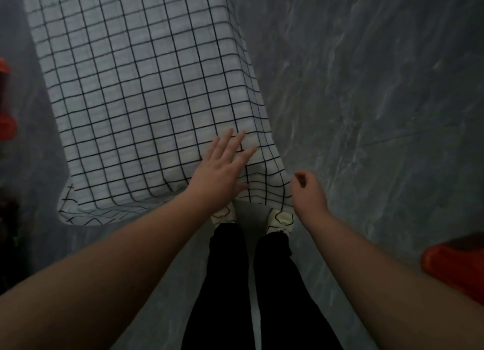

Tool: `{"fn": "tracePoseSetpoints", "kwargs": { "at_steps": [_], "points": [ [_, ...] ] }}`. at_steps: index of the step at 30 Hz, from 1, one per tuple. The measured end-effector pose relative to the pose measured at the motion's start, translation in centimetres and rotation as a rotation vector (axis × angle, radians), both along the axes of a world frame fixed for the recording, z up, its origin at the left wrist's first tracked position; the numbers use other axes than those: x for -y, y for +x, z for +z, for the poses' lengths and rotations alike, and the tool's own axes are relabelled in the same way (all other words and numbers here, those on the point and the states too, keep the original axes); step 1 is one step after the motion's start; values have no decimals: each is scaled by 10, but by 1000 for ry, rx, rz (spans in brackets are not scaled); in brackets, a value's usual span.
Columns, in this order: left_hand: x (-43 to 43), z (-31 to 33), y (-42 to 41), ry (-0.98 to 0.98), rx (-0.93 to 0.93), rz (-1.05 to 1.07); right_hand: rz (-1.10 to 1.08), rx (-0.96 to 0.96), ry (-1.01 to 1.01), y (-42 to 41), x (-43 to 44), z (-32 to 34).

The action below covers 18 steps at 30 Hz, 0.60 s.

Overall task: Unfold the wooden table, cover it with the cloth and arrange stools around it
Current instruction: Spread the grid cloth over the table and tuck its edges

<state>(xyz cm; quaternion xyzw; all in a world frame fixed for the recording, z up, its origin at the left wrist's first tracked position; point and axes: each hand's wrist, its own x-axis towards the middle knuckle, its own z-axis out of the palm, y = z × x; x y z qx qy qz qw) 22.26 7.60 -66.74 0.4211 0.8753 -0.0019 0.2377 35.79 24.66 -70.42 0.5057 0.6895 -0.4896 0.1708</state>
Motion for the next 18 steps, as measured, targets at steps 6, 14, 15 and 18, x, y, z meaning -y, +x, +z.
{"fn": "tracePoseSetpoints", "kwargs": {
  "at_steps": [6, 14, 15, 18],
  "points": [
    [-18, -55, -25, 81, -112, -216, -36, 91, -209, -30, -7, -60],
    [-22, -76, -25, 170, -178, -204, -476, -77, -317, -28, -19, -80],
    [-23, -77, -24, 177, -188, -199, -472, -117, -230, -30, -20, -78],
    [-25, -83, -22, 174, -226, -193, -291, -128, -36, -30, -14, -90]
  ]
}}
